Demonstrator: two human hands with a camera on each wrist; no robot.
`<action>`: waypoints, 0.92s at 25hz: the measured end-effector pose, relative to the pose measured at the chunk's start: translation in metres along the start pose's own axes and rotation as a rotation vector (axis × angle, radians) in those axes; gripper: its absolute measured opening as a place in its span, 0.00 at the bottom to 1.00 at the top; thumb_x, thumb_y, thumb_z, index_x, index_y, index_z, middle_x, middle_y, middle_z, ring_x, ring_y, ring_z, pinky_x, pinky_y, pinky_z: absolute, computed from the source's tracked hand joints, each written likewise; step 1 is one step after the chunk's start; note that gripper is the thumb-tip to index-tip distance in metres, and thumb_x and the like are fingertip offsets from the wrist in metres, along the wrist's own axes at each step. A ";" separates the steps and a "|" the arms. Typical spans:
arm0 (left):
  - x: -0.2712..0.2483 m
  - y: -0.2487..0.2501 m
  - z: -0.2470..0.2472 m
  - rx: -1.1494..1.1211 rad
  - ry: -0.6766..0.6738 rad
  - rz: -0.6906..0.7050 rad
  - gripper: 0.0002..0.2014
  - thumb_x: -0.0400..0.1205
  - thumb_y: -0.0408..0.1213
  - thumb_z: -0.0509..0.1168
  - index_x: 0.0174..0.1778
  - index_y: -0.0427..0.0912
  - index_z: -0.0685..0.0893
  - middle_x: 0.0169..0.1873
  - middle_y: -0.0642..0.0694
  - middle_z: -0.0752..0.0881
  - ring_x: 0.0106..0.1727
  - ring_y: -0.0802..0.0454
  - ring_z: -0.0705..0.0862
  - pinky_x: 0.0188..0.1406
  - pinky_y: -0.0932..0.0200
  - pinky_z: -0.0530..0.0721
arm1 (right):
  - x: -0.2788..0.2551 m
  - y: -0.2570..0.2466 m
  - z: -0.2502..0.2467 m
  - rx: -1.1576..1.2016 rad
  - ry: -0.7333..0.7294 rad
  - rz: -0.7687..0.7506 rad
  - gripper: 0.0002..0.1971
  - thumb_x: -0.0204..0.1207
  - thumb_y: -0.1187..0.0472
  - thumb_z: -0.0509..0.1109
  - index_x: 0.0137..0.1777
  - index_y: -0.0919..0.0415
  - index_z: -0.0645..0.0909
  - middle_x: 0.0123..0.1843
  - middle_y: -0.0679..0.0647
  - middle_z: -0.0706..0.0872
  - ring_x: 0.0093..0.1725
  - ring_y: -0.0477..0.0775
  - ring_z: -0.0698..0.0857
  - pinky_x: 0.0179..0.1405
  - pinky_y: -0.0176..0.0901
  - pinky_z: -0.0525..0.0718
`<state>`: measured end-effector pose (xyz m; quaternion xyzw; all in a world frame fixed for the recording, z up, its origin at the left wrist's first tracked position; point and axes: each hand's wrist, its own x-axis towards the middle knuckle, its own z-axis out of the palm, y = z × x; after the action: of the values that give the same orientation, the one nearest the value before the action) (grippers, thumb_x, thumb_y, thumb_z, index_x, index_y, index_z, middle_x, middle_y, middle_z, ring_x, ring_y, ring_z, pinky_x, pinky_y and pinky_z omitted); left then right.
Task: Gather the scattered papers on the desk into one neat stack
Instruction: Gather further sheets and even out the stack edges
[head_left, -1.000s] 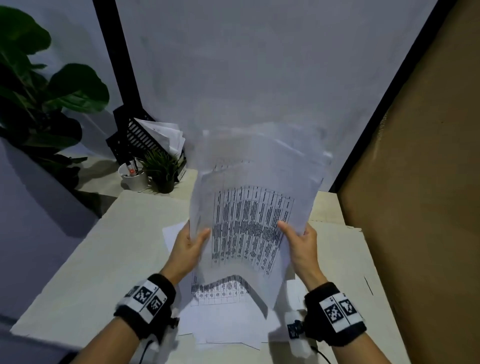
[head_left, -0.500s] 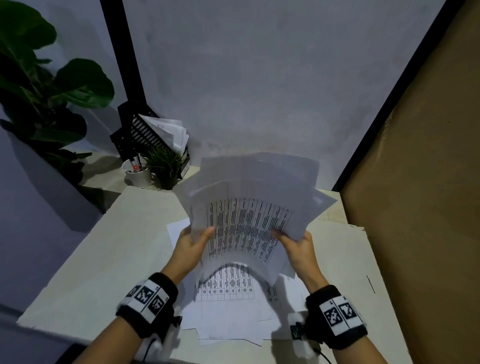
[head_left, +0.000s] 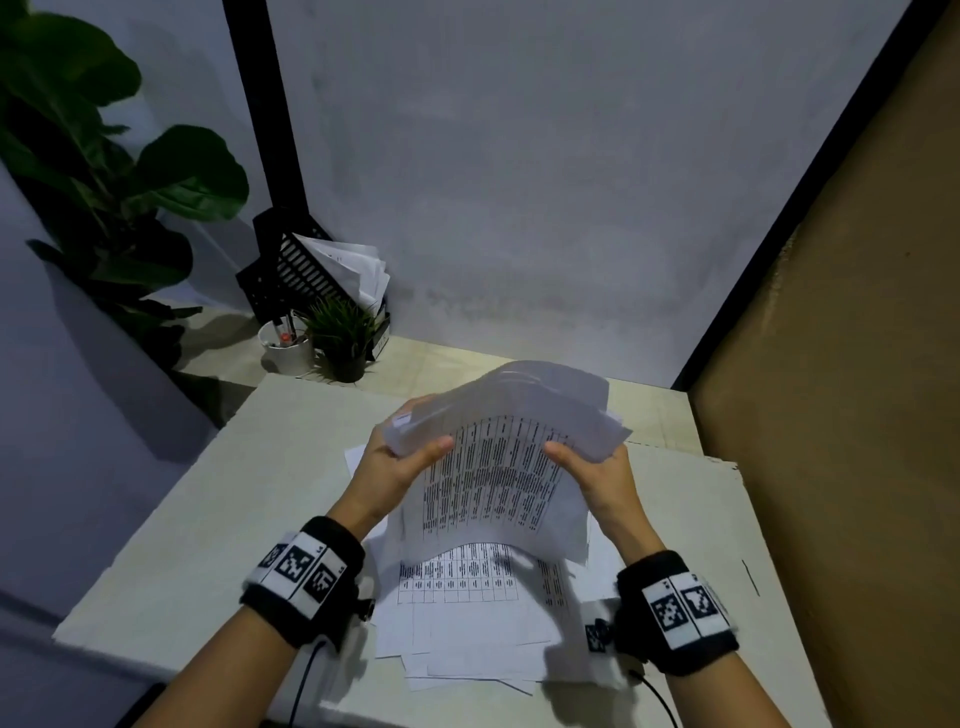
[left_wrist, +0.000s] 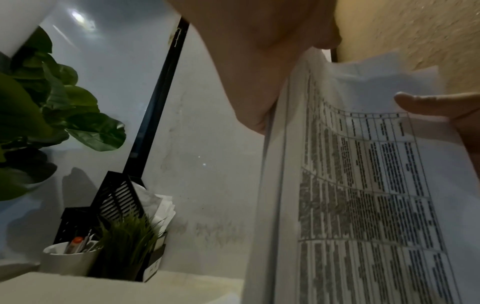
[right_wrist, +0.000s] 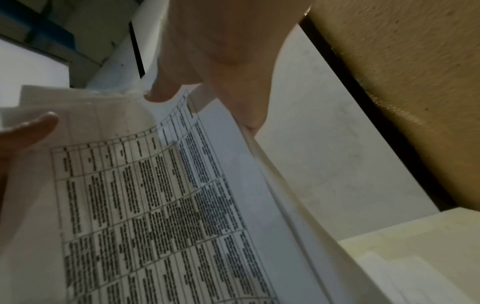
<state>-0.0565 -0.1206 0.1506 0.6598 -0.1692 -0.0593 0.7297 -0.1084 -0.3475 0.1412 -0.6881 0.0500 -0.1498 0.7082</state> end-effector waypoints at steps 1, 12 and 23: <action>0.003 0.004 0.001 -0.021 -0.005 0.030 0.35 0.51 0.66 0.76 0.50 0.51 0.81 0.41 0.52 0.88 0.44 0.57 0.87 0.42 0.64 0.87 | 0.000 -0.001 0.002 0.015 0.007 -0.012 0.29 0.45 0.43 0.83 0.49 0.49 0.82 0.41 0.41 0.91 0.46 0.42 0.88 0.44 0.35 0.87; 0.015 0.018 0.009 -0.021 0.032 0.103 0.31 0.54 0.65 0.74 0.51 0.55 0.82 0.48 0.52 0.84 0.44 0.61 0.87 0.36 0.67 0.85 | 0.014 -0.046 0.030 0.077 0.402 -0.184 0.07 0.71 0.50 0.72 0.43 0.50 0.80 0.42 0.50 0.83 0.42 0.47 0.81 0.39 0.34 0.81; 0.021 0.022 0.007 0.082 0.090 0.092 0.37 0.56 0.77 0.61 0.51 0.53 0.81 0.45 0.49 0.83 0.38 0.67 0.84 0.30 0.71 0.82 | 0.015 -0.029 0.009 0.066 0.365 -0.093 0.08 0.73 0.54 0.63 0.39 0.54 0.82 0.39 0.48 0.81 0.37 0.40 0.79 0.36 0.34 0.78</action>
<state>-0.0426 -0.1312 0.1760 0.6825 -0.1687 0.0110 0.7111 -0.0958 -0.3431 0.1720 -0.6276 0.1408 -0.3060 0.7019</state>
